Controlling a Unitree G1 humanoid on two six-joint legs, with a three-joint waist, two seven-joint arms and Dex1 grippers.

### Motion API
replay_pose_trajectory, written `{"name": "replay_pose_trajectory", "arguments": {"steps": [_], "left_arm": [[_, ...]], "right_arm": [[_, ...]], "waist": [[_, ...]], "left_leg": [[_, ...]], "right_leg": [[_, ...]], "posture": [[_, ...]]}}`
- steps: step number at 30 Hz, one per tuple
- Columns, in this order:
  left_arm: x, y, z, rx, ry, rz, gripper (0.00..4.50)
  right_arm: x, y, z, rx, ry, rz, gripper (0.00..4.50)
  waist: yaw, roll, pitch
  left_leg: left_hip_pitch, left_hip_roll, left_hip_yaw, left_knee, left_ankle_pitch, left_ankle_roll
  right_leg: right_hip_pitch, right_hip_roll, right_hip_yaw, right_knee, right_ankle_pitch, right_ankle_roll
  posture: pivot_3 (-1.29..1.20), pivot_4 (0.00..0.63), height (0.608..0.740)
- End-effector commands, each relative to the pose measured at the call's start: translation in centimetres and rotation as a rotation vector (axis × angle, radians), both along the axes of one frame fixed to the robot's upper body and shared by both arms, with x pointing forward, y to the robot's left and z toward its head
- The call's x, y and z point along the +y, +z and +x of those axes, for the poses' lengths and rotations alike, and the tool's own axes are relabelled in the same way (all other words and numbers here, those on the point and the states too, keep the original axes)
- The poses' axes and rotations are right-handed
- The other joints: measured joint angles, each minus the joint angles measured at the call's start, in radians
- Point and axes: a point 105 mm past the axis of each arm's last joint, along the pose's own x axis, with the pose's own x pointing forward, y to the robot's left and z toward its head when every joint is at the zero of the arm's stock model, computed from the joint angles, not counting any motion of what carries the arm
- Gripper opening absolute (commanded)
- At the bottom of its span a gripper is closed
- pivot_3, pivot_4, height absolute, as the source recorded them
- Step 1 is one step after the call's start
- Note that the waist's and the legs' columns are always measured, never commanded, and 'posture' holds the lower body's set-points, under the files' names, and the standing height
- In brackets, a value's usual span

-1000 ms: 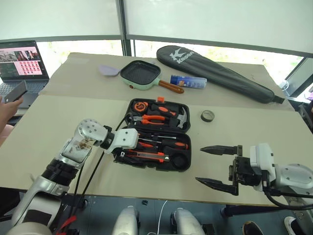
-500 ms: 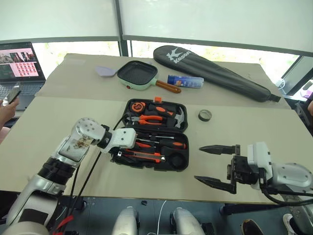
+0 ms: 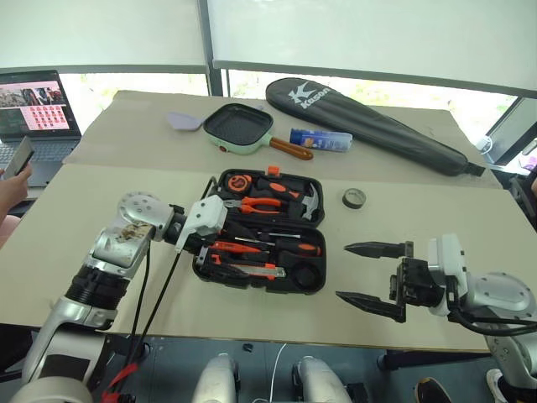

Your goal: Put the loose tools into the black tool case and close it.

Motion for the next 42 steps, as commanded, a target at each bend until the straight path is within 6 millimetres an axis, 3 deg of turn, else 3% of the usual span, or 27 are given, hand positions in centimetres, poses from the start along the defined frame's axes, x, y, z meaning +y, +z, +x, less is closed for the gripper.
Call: {"name": "replay_pose_trajectory", "arguments": {"steps": [1,8,16,19,24,27,29,31,34,36,38,42], "left_arm": [[-0.4,0.0,0.2,-0.02,0.021,-0.112,2.59],[0.0,-3.6,-0.4,-0.059,0.005,-0.05,0.14],[0.4,-6.1,0.7,-0.084,0.079,0.049,0.07],[0.4,-6.8,1.2,-0.004,0.158,0.047,0.07],[1.0,-8.8,0.5,0.195,0.248,0.104,0.07],[1.2,-9.8,-0.4,0.224,0.23,0.146,0.07],[1.0,-9.4,-0.1,0.179,0.232,0.091,0.07],[0.6,-7.5,0.5,0.109,0.241,-0.042,0.07],[0.8,-3.9,1.6,0.016,0.31,-0.288,0.71],[1.7,-2.1,1.9,-0.029,0.352,-0.394,1.46],[3.4,0.0,1.6,-0.105,0.399,-0.494,2.24],[6.7,0.8,-0.4,-0.099,0.42,-0.511,3.62]], "right_arm": [[0.3,1.2,0.2,-0.086,-0.014,0.065,4.5],[0.6,1.0,0.5,-0.107,-0.048,0.083,4.5],[0.6,0.7,0.6,-0.103,-0.06,0.079,4.5],[0.7,0.7,0.5,-0.094,-0.057,0.08,4.5],[1.0,0.8,0.3,-0.084,-0.044,0.089,4.5],[1.0,0.8,0.3,-0.082,-0.044,0.092,4.5],[0.7,0.9,0.4,-0.087,-0.066,0.096,4.5],[0.1,0.9,0.6,-0.09,-0.109,0.104,4.5],[-1.8,0.7,0.9,-0.089,-0.213,0.123,4.5],[-3.5,0.4,1.1,-0.101,-0.299,0.122,4.5],[-6.5,0.1,1.2,-0.122,-0.449,0.123,4.5],[-10.6,-1.4,0.2,-0.155,-0.646,0.073,4.5]], "waist": [[0.0,0.0,0.0],[-0.001,0.0,0.0],[0.011,0.001,0.0],[0.011,0.003,-0.002],[0.008,0.005,-0.003],[0.006,0.008,-0.007],[0.005,0.012,-0.01],[0.005,0.015,-0.011],[0.009,0.014,-0.01],[0.01,0.013,-0.009],[0.008,0.012,-0.009],[0.001,0.013,-0.009]], "left_leg": [[0.0,0.0,0.0,0.0,0.0,0.0],[0.0,0.0,0.0,0.0,0.0,0.0],[0.001,0.0,0.0,0.001,0.0,0.0],[0.006,0.0,0.0,0.001,0.0,0.0],[0.013,0.001,0.0,0.001,0.0,0.0],[0.015,0.001,0.0,0.0,0.0,0.0],[0.016,0.001,0.0,0.0,0.0,0.0],[0.016,0.001,0.0,-0.001,0.0,0.0],[0.015,0.001,0.0,-0.001,0.0,0.0],[0.012,0.0,-0.001,0.0,0.0,0.0],[0.01,0.0,-0.001,0.001,0.0,0.0],[0.01,0.001,0.0,-0.002,-0.001,0.0]], "right_leg": [[0.0,0.0,0.0,0.0,0.0,0.0],[0.0,0.0,0.0,0.0,0.0,0.0],[0.002,0.0,0.0,0.0,0.0,0.0],[0.007,0.0,0.0,0.0,0.001,0.0],[0.014,0.001,0.0,-0.001,0.0,0.0],[0.015,0.001,0.0,-0.001,0.0,0.0],[0.015,0.001,0.001,-0.001,0.0,-0.001],[0.015,0.001,0.002,-0.001,0.0,-0.001],[0.014,0.001,0.001,-0.001,0.0,-0.001],[0.013,0.001,0.001,-0.001,0.0,-0.001],[0.011,0.001,0.001,-0.001,0.0,-0.001],[0.01,0.001,0.001,-0.002,0.0,-0.001]], "posture": [[0.0,0.15,0.74],[0.0,0.15,0.74],[0.0,0.15,0.74],[0.0,0.15,0.74],[0.0,0.15,0.74],[0.0,0.15,0.74],[0.0,0.15,0.74],[0.0,0.15,0.74],[0.0,0.15,0.74],[0.0,0.15,0.74],[0.0,0.15,0.74],[0.0,0.15,0.74]]}}
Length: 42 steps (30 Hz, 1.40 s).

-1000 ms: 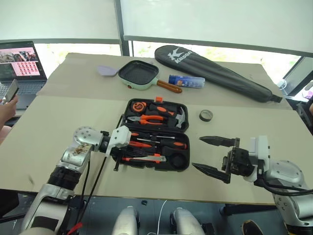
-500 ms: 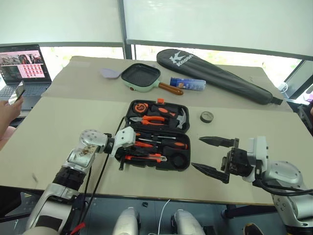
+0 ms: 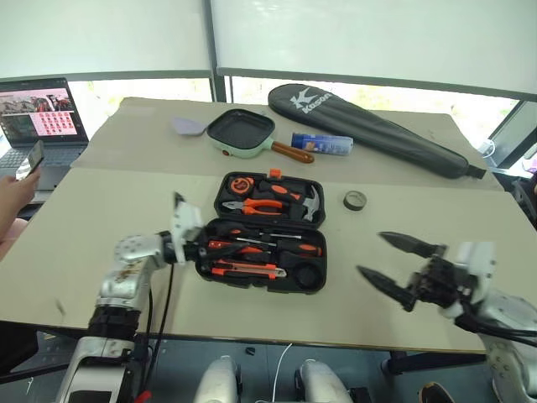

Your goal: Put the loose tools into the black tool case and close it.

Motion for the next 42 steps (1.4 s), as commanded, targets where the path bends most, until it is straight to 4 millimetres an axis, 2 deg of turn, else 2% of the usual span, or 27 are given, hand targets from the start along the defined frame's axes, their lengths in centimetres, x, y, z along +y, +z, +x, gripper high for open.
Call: {"name": "replay_pose_trajectory", "arguments": {"steps": [1,2,3,5,7,11,14,17,20,22,26,31,32,38,42], "left_arm": [[2.6,1.2,-1.7,-0.025,0.01,-0.001,4.0],[3.5,1.1,-1.9,-0.017,0.029,0.007,4.38],[4.6,1.1,-2.1,-0.005,0.057,0.006,4.48],[6.3,1.4,-2.3,0.014,0.098,-0.019,4.48],[6.7,1.5,-2.5,0.037,0.102,-0.033,4.48],[6.7,1.9,-2.5,0.064,0.098,-0.06,4.48],[6.7,1.9,-2.1,0.074,0.13,-0.092,4.48],[6.8,1.8,-1.8,0.076,0.146,-0.092,4.48],[6.9,1.8,-1.4,0.057,0.163,-0.085,4.48],[6.8,1.9,-1.2,0.045,0.161,-0.08,4.48],[5.6,1.9,-1.5,0.034,0.115,-0.056,4.48],[4.5,2.1,-2.0,0.015,0.071,-0.032,4.48],[4.4,2.2,-2.2,0.011,0.065,-0.027,4.5],[3.7,2.7,-2.5,-0.002,0.042,-0.026,4.5],[3.2,2.8,-2.9,-0.014,0.001,-0.004,4.5]], "right_arm": [[-3.0,0.0,-0.8,-0.075,-0.161,-0.05,4.5],[-3.8,-0.6,-1.1,-0.069,-0.206,-0.051,4.5],[-4.6,-1.4,-1.4,-0.053,-0.244,-0.056,4.5],[-5.1,-2.7,-1.9,-0.013,-0.273,-0.071,4.5],[-4.8,-2.7,-1.4,-0.006,-0.257,-0.073,4.5],[-4.4,-2.1,2.5,0.084,-0.268,-0.18,4.5],[-2.2,-0.7,8.0,0.199,-0.167,-0.342,4.5],[-1.0,0.5,11.2,0.233,-0.119,-0.445,4.5],[1.4,2.2,15.5,0.266,-0.064,-0.465,4.5],[3.0,2.7,17.5,0.304,-0.035,-0.486,4.5],[4.1,1.4,19.4,0.391,0.006,-0.598,4.5],[4.2,0.0,20.0,0.456,0.031,-0.697,4.5],[4.4,-0.1,20.1,0.461,0.035,-0.701,3.98],[5.4,-0.3,20.6,0.451,0.054,-0.706,1.99],[5.4,0.3,20.7,0.416,0.064,-0.708,0.61]], "waist": [[-0.007,0.0,0.0],[-0.01,0.0,0.0],[-0.012,0.0,0.0],[-0.016,0.0,0.0],[-0.017,0.001,0.001],[-0.028,0.002,0.001],[-0.043,0.002,0.004],[-0.049,0.002,0.005],[-0.042,-0.001,0.005],[-0.043,0.0,0.006],[-0.036,0.0,0.006],[-0.022,0.0,0.006],[-0.024,0.0,0.006],[-0.03,0.0,0.006],[-0.03,0.0,0.006]], "left_leg": [[0.0,0.0,0.0,-0.001,0.0,0.0],[0.001,0.0,0.0,-0.002,0.0,0.0],[0.001,0.001,0.0,-0.002,0.0,0.0],[0.002,0.001,0.0,-0.002,0.0,0.0],[0.002,0.001,0.0,-0.002,0.0,0.0],[0.003,0.001,0.001,-0.002,0.0,0.0],[0.005,0.0,0.001,-0.002,0.0,0.0],[0.001,-0.001,0.001,-0.002,0.001,0.0],[-0.003,0.001,0.001,-0.006,0.001,0.0],[-0.007,0.001,0.002,-0.008,0.001,0.0],[-0.02,0.0,0.002,-0.009,0.001,0.0],[-0.026,-0.001,0.003,-0.008,0.001,0.0],[-0.026,-0.002,0.004,-0.008,0.001,0.0],[-0.023,-0.003,0.005,-0.008,0.001,0.0],[-0.02,-0.003,0.005,-0.008,0.002,-0.002]], "right_leg": [[0.0,0.0,0.0,0.0,0.0,-0.001],[0.0,0.0,0.0,0.0,-0.001,-0.001],[0.0,0.0,0.0,0.0,-0.001,-0.001],[0.0,0.001,0.0,0.001,-0.001,-0.001],[0.0,0.0,0.0,0.001,-0.001,-0.002],[-0.002,-0.003,0.002,0.001,-0.001,-0.002],[-0.002,-0.003,0.003,0.001,-0.001,-0.002],[-0.005,-0.003,0.003,0.002,0.0,-0.002],[-0.01,0.002,0.002,0.001,-0.001,-0.004],[-0.015,0.002,0.002,0.001,-0.001,-0.004],[-0.03,0.001,0.002,0.003,0.0,-0.004],[-0.031,-0.003,-0.001,0.003,0.0,-0.003],[-0.031,-0.004,-0.001,0.003,0.0,-0.002],[-0.031,-0.006,-0.001,0.002,0.001,-0.001],[-0.029,-0.006,0.0,0.003,0.001,-0.001]], "posture": [[0.0,0.15,0.74],[0.0,0.15,0.74],[0.0,0.15,0.74],[0.0,0.15,0.74],[0.0,0.15,0.74],[0.0,0.15,0.74],[0.0,0.15,0.74],[0.0,0.15,0.74],[0.0,0.15,0.74],[0.0,0.15,0.74],[0.0,0.15,0.74],[0.0,0.15,0.74],[0.0,0.15,0.74],[0.0,0.15,0.74],[0.0,0.15,0.74]]}}
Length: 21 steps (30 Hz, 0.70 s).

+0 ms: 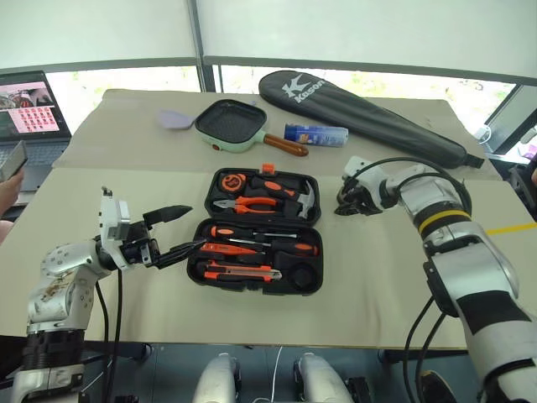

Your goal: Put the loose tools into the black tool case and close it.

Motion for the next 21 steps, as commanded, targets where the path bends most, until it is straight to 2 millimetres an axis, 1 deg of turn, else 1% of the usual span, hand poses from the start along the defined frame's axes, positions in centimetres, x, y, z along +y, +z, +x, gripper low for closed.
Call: {"name": "replay_pose_trajectory", "arguments": {"steps": [1,2,4,6,9,11,12,13,14,16,18,20,21], "left_arm": [[-0.7,0.8,-0.6,-0.033,-0.055,0.017,4.5],[-0.8,0.7,-0.8,-0.033,-0.067,0.029,4.5],[-0.9,0.5,-1.0,-0.033,-0.091,0.05,4.5],[-1.0,0.4,-1.2,-0.03,-0.114,0.065,4.5],[-1.0,-0.1,-1.8,-0.024,-0.158,0.111,4.5],[-0.9,-0.5,-2.1,-0.018,-0.177,0.133,4.5],[-0.9,-0.6,-2.3,-0.016,-0.186,0.141,4.5],[-0.9,-0.9,-2.4,-0.014,-0.194,0.152,4.5],[-0.9,-1.1,-2.5,-0.012,-0.201,0.157,4.5],[-0.8,-1.5,-2.7,-0.01,-0.204,0.156,4.5],[-0.9,-1.9,-2.9,-0.004,-0.217,0.166,4.5],[-0.9,-2.5,-3.3,0.004,-0.234,0.184,4.5],[-0.9,-2.7,-3.5,0.009,-0.237,0.186,4.5]], "right_arm": [[-0.1,2.2,0.6,-0.079,0.023,0.009,0.26],[0.0,2.8,0.6,-0.091,0.047,0.02,0.06],[0.2,4.1,0.3,-0.106,0.097,0.058,0.06],[0.9,5.6,-0.6,-0.104,0.203,0.105,0.06],[3.5,8.3,-4.1,-0.021,0.413,0.228,0.06],[5.5,8.8,-7.2,0.047,0.502,0.278,0.06],[6.4,8.7,-8.9,0.086,0.533,0.298,0.06],[7.5,8.2,-10.8,0.127,0.563,0.319,0.06],[8.4,7.7,-12.4,0.166,0.576,0.34,0.06],[9.9,6.2,-15.2,0.227,0.588,0.363,0.06],[10.4,4.6,-16.7,0.252,0.571,0.35,0.06],[10.5,3.0,-17.2,0.272,0.522,0.338,0.06],[10.2,1.8,-17.3,0.262,0.499,0.294,0.06]], "waist": [[0.0,0.0,0.0],[0.0,0.0,0.0],[0.0,0.0,0.0],[0.0,0.001,0.0],[0.001,0.001,0.001],[0.003,0.001,0.001],[0.004,0.001,0.001],[0.005,0.001,0.001],[0.006,0.001,0.001],[0.008,0.001,0.001],[0.01,0.001,0.001],[0.011,0.001,0.001],[0.011,0.001,0.001]], "left_leg": [[0.0,0.0,0.0,0.0,0.0,0.0],[0.0,0.0,0.0,0.0,0.0,0.0],[0.0,0.0,0.0,0.0,0.0,0.0],[0.0,0.0,0.0,0.0,0.0,0.0],[-0.001,0.0,0.0,0.0,0.0,0.0],[-0.001,0.001,-0.001,0.0,0.0,0.0],[0.0,0.002,-0.002,0.0,0.0,0.001],[0.0,0.003,-0.004,0.0,0.0,0.001],[0.0,0.003,-0.006,0.0,0.0,0.001],[0.0,0.002,-0.006,0.001,0.0,0.001],[0.0,0.002,-0.006,0.003,0.0,0.001],[0.0,0.001,-0.004,0.008,-0.001,0.001],[0.0,0.001,-0.004,0.009,-0.001,0.001]], "right_leg": [[0.0,0.0,0.0,0.0,0.0,0.0],[0.0,0.0,0.0,0.0,0.0,0.0],[0.0,0.0,0.0,0.001,0.0,0.0],[-0.001,0.0,0.0,0.001,0.0,0.0],[-0.001,0.0,0.0,0.0,0.0,0.0],[-0.001,0.001,0.0,0.0,0.0,0.0],[-0.001,0.001,0.0,0.001,0.0,0.0],[-0.001,0.002,0.0,0.007,0.0,0.0],[-0.001,0.002,0.0,0.008,0.0,0.0],[-0.001,0.002,-0.001,0.008,0.0,-0.001],[-0.001,0.002,-0.001,0.006,-0.001,-0.001],[0.0,0.001,-0.001,0.007,-0.001,-0.001],[0.0,0.001,-0.001,0.007,-0.001,-0.001]], "posture": [[0.0,0.15,0.74],[0.0,0.15,0.74],[0.0,0.15,0.74],[0.0,0.15,0.74],[0.0,0.15,0.74],[0.0,0.15,0.74],[0.0,0.15,0.74],[0.0,0.15,0.74],[0.0,0.15,0.74],[0.0,0.15,0.74],[0.0,0.15,0.74],[0.0,0.15,0.74],[0.0,0.15,0.74]]}}
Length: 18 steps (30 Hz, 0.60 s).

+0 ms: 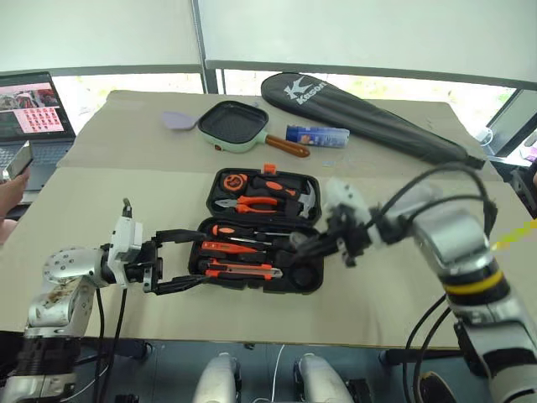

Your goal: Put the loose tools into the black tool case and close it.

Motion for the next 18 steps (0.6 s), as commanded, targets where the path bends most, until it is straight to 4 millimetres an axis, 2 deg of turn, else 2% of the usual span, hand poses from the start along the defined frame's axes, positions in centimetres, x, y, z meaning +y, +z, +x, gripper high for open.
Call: {"name": "replay_pose_trajectory", "arguments": {"steps": [1,3,8,16,17,18], "left_arm": [[-0.1,-0.2,-0.6,-0.017,-0.031,0.026,4.5],[-0.1,-0.4,-0.7,-0.01,-0.033,0.027,4.5],[0.0,-0.6,-1.0,-0.004,-0.035,0.028,4.5],[0.0,-0.8,-1.2,0.007,-0.016,0.02,4.5],[0.1,-0.8,-1.2,0.016,-0.009,0.015,4.5],[0.2,-0.8,-1.1,0.029,0.01,0.013,4.5]], "right_arm": [[-0.3,-2.1,-0.6,-0.053,-0.061,-0.08,0.06],[-0.7,-3.3,-0.6,-0.072,-0.07,-0.123,0.06],[-1.2,-4.1,-0.2,-0.1,-0.084,-0.17,0.06],[-1.4,-4.1,-0.2,-0.085,-0.063,-0.208,0.06],[-1.4,-4.0,-0.2,-0.088,-0.055,-0.205,0.78],[-1.1,-3.3,0.0,-0.105,-0.043,-0.18,0.99]], "waist": [[0.001,-0.001,0.0],[0.0,-0.001,0.0],[-0.002,-0.003,-0.001],[0.002,-0.003,-0.001],[0.002,-0.003,-0.001],[0.002,-0.003,0.0]], "left_leg": [[0.0,0.0,0.001,0.001,0.0,0.0],[0.001,0.0,0.001,0.002,0.0,0.0],[0.002,0.001,0.002,0.002,0.0,0.0],[0.001,0.0,0.001,0.002,0.0,0.0],[0.001,0.0,0.001,0.002,0.0,0.0],[0.001,0.0,0.001,0.002,0.0,0.0]], "right_leg": [[0.0,0.0,0.0,0.0,0.0,0.0],[0.001,0.0,0.0,0.001,0.0,0.0],[0.001,0.001,0.0,0.001,0.0,0.0],[0.001,0.001,0.001,0.001,0.0,0.0],[0.0,0.001,0.001,0.001,0.0,0.0],[0.0,0.001,0.0,0.001,0.0,0.0]], "posture": [[0.0,0.15,0.74],[0.0,0.15,0.74],[0.0,0.15,0.74],[0.0,0.15,0.74],[0.0,0.15,0.74],[0.0,0.15,0.74]]}}
